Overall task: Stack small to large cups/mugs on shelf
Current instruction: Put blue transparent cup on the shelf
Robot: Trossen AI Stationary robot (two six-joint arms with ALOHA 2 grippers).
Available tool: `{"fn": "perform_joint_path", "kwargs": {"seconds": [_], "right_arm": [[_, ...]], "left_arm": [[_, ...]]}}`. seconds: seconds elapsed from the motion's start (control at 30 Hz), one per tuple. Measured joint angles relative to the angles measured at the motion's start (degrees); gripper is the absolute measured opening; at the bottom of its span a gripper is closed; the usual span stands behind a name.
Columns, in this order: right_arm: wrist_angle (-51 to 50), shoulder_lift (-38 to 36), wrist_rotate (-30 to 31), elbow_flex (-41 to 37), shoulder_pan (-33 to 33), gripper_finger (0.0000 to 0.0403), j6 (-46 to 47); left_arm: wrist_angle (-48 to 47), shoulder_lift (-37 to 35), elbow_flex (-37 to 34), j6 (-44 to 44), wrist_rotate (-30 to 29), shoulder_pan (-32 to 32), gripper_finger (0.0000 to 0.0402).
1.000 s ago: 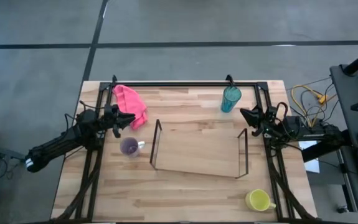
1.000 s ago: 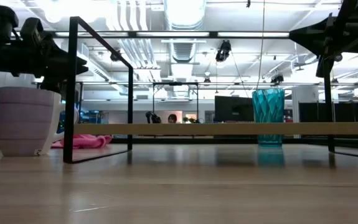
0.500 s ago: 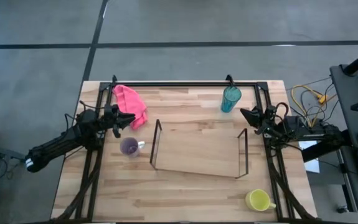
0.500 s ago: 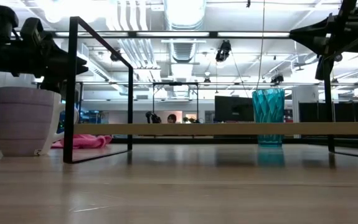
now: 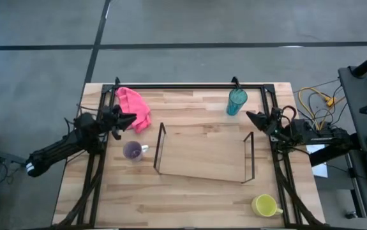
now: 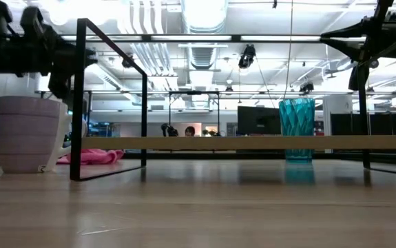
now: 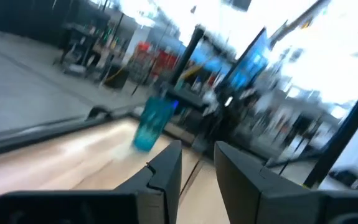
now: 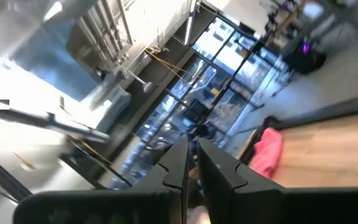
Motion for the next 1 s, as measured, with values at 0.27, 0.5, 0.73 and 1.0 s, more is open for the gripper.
{"fn": "perform_joint_path", "kwargs": {"seconds": [0.27, 0.5, 0.73, 1.0], "right_arm": [[1.27, -0.07, -1.71, 0.0, 0.02, 0.0029, 5.47], [19.25, 0.0, -9.62, 0.37, 0.02, 0.0029, -7.5], [-0.88, 2.26, -16.14, 13.31, 0.02, 0.0029, -8.77], [-27.83, 15.8, -16.76, 36.59, 0.02, 0.0029, -11.24]], "left_arm": [[14.64, -0.02, 0.05, -5.13, 0.08, 0.0, 0.0082], [14.5, 0.0, 3.97, -4.76, 2.14, -0.04, 0.0082], [-3.81, 1.37, 15.59, 4.13, 2.11, -0.04, 0.0082], [-20.96, 10.27, 31.85, 10.88, 2.06, -0.04, 0.0082]]}}
